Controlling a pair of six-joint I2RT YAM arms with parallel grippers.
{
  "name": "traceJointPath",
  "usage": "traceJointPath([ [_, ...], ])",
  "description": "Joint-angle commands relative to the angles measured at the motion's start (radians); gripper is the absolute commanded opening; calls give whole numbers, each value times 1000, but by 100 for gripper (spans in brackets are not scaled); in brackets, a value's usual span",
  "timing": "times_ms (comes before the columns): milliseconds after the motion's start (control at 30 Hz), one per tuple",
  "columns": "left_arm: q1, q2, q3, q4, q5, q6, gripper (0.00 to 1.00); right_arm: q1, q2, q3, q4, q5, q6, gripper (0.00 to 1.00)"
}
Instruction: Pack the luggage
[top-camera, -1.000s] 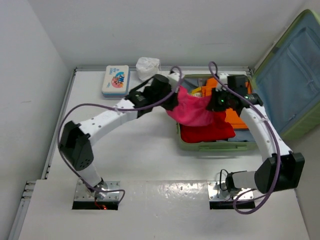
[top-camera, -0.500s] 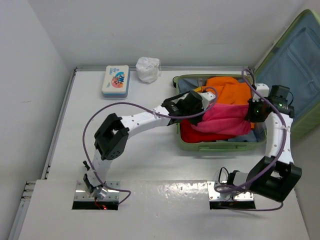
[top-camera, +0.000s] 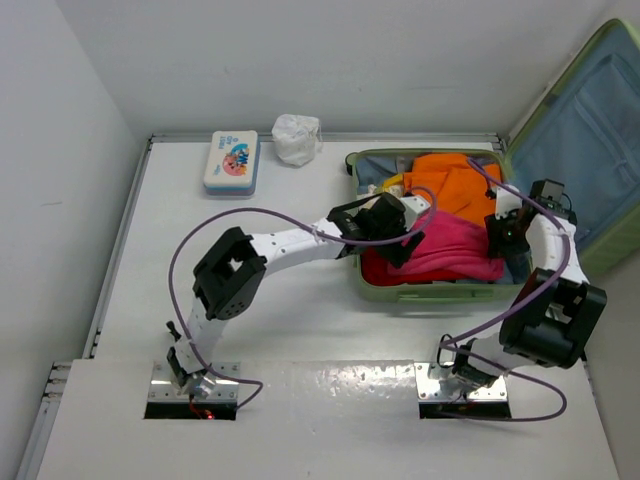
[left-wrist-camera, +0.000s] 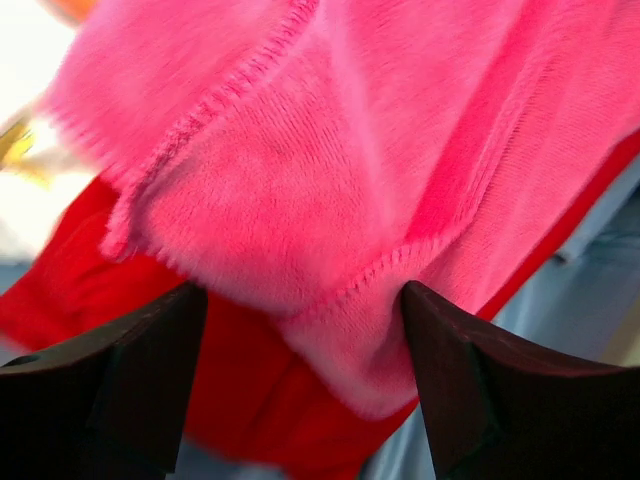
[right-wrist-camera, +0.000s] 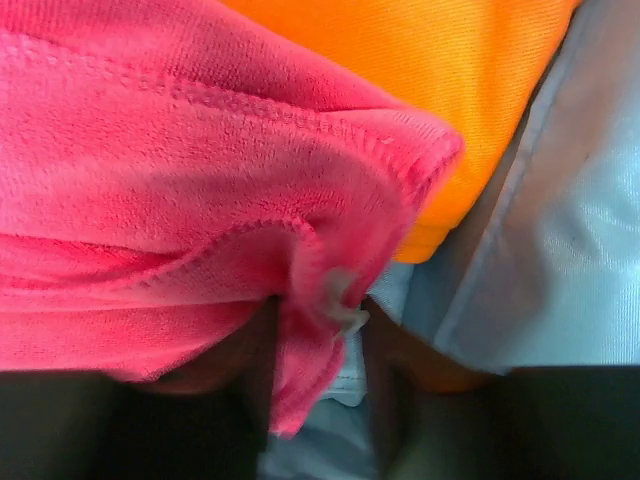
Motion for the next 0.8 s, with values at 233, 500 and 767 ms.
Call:
traceJointPath([
  [233,359,-192,200,-36,-19,-4,77,114,-119,198,-65,-11,145,64],
  [500,543,144,551,-103,-135,138,76,224,-174,269,-34,-46,292,65],
  [767,612,422,671,84,-203,179,78,254,-163,208,-34,-37,332,65],
])
